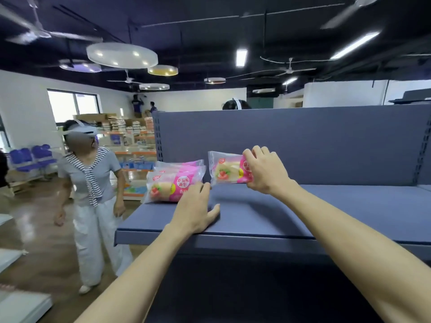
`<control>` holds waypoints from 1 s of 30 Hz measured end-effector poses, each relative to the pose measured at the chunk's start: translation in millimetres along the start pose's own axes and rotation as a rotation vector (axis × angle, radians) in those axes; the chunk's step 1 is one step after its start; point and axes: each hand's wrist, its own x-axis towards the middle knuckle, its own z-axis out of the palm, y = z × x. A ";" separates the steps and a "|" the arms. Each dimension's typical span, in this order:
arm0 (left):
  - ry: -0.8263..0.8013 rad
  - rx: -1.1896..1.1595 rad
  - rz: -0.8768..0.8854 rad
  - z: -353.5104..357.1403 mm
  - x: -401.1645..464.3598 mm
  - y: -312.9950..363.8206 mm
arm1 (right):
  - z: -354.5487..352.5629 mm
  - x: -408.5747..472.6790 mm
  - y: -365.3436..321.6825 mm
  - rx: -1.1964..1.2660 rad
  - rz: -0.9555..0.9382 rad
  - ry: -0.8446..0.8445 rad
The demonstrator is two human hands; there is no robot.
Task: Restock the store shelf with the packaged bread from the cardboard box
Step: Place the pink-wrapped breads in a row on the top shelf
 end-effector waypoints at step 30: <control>0.005 -0.016 0.017 15.2 5.0 -12.5 | 117.9 55.1 -28.5 0.026 0.218 -0.002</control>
